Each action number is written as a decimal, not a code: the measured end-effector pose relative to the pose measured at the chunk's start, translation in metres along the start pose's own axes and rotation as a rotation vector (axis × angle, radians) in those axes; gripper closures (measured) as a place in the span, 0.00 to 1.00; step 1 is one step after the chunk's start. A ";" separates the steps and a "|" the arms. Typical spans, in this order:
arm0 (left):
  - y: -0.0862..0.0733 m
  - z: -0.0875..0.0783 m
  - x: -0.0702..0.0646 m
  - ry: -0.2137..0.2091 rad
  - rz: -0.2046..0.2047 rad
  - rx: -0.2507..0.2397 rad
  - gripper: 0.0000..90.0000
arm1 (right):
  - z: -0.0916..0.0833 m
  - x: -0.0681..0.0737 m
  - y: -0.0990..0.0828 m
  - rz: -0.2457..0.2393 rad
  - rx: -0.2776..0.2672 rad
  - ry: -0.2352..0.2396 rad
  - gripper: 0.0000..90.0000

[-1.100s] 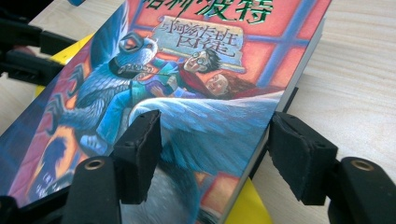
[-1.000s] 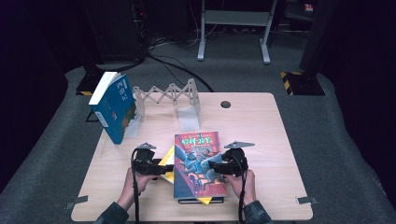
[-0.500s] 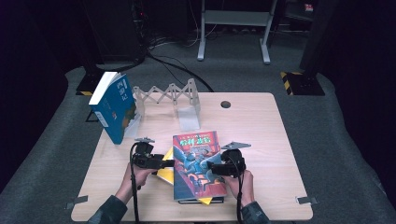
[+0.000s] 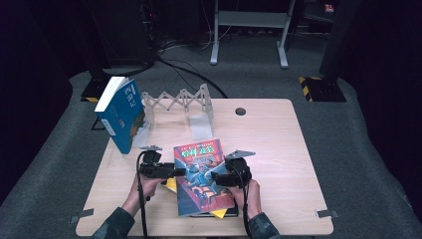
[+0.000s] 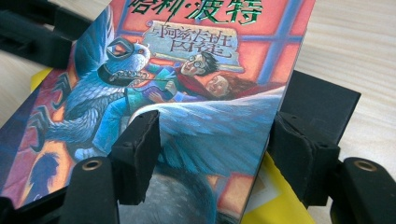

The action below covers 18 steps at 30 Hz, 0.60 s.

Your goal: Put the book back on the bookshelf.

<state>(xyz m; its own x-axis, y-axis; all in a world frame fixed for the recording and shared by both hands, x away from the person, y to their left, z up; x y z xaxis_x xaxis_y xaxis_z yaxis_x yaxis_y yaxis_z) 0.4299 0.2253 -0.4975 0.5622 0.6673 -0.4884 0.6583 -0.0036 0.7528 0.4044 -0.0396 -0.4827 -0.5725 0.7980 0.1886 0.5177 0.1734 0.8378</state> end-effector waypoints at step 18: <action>0.025 0.015 0.018 0.080 -0.024 0.011 0.32 | 0.007 0.007 0.005 -0.049 0.018 0.015 0.37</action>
Point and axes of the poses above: each handheld gripper's, and its own axes: z roughly forward along the jaws, y roughly out of its top, x roughly to its left, the point moved 3 cm from there along z, roughly forward along the jaws, and after that the axes turned 12 degrees about -x, right-handed, at the moved point
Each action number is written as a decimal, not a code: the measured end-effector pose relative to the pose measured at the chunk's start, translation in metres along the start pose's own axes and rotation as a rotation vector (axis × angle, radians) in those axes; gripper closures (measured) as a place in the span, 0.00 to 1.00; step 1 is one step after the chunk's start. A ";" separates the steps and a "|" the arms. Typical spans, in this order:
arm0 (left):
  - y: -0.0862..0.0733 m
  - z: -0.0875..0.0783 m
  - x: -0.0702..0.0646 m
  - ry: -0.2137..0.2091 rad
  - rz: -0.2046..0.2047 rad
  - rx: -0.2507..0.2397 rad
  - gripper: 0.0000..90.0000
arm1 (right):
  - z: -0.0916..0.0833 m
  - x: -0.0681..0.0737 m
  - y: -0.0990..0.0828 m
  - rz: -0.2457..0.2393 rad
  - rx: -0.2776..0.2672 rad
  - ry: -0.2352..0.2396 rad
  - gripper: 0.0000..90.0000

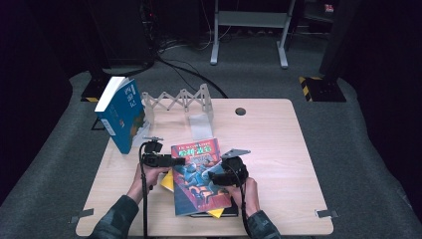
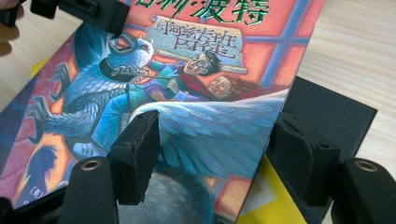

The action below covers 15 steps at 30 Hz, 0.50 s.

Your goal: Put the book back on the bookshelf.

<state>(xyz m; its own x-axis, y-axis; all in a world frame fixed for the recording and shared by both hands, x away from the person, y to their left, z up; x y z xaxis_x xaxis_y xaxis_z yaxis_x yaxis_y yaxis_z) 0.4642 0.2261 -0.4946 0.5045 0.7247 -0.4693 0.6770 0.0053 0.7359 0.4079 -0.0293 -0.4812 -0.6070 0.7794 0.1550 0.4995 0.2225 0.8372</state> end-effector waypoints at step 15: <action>0.036 -0.017 -0.052 0.207 0.398 -0.008 0.48 | 0.008 -0.002 0.001 0.025 -0.015 0.050 0.40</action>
Point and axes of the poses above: each handheld gripper's, and its own axes: z roughly forward along the jaws, y roughly out of its top, x roughly to its left, the point moved 3 cm from there along z, roughly forward along the jaws, and after that the axes turned 12 degrees about -x, right-handed, at the moved point
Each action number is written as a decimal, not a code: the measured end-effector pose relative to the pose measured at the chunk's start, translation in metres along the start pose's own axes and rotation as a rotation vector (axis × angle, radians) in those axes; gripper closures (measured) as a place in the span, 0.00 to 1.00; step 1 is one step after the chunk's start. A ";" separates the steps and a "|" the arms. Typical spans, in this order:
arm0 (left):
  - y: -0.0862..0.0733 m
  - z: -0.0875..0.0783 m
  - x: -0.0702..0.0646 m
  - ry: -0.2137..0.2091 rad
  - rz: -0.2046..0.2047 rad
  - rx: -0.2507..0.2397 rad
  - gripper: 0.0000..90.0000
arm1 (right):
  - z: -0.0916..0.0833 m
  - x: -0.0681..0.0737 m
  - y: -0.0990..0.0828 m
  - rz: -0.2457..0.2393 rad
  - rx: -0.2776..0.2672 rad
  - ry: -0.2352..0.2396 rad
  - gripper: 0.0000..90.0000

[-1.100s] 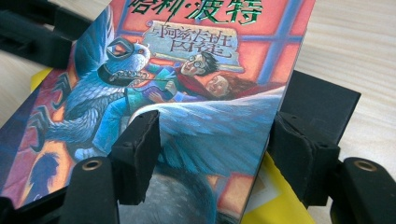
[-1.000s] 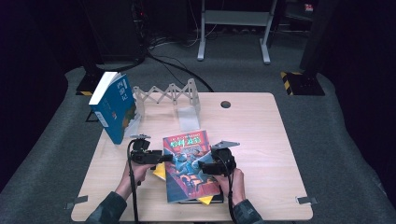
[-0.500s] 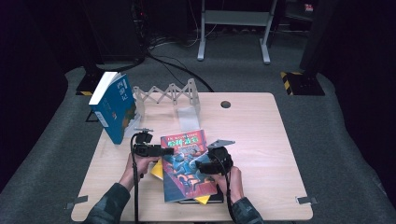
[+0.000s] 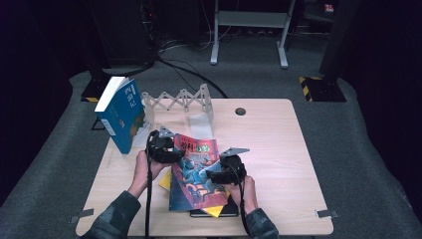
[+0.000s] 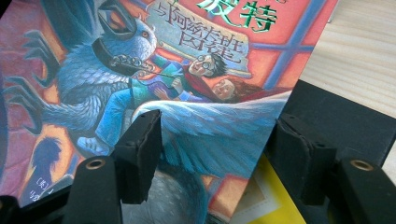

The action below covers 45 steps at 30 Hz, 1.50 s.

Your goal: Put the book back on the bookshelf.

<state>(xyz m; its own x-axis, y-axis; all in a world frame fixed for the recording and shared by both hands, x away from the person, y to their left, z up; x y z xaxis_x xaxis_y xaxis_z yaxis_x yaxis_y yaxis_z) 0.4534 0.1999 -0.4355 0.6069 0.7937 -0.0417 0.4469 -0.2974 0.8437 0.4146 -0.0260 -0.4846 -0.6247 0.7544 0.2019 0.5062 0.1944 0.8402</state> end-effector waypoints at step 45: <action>0.049 -0.021 -0.001 -0.134 -0.161 -0.060 0.82 | -0.069 -0.131 -0.080 0.137 -0.101 -0.312 0.27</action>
Point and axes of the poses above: each handheld gripper's, and its own axes: z roughly forward along the jaws, y roughly out of its top, x roughly to its left, the point moved 3 cm from there along z, roughly forward along the jaws, and after that the axes turned 12 degrees about -x, right-handed, at the moved point
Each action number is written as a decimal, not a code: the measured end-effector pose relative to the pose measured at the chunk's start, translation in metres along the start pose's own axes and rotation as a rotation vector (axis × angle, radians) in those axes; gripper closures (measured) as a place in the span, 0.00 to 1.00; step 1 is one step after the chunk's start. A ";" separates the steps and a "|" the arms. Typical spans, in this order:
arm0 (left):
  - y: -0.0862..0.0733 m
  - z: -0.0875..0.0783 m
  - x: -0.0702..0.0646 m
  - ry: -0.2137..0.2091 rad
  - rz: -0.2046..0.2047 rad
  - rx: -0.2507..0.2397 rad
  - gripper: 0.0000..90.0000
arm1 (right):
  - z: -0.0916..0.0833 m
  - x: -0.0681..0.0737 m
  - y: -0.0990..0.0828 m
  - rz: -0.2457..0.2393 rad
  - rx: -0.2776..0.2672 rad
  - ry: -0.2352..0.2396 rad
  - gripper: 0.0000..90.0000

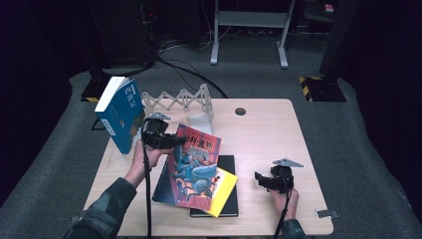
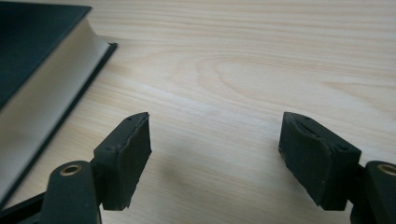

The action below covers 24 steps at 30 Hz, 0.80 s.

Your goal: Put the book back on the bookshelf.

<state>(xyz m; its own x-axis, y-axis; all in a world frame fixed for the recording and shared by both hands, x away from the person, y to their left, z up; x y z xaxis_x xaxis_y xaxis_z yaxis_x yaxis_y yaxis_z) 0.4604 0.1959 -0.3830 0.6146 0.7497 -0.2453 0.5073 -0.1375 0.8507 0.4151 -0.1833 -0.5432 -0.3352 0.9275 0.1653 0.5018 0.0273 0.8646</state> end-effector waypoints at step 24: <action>0.070 -0.077 -0.020 0.039 0.155 -0.188 0.83 | 0.006 0.007 -0.004 -0.150 0.014 -0.066 0.18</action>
<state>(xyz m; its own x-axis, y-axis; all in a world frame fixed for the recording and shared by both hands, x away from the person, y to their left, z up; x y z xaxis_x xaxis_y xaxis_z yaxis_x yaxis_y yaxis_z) 0.4375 0.2213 -0.2827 0.6506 0.7541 -0.0897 0.2849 -0.1328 0.9493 0.4153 -0.1746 -0.5487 -0.3544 0.9351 0.0031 0.4614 0.1721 0.8703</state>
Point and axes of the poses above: each handheld gripper's, and its own axes: z roughly forward along the jaws, y roughly out of its top, x roughly to its left, the point moved 3 cm from there along z, roughly forward along the jaws, and after that the axes turned 12 degrees about -x, right-handed, at the moved point
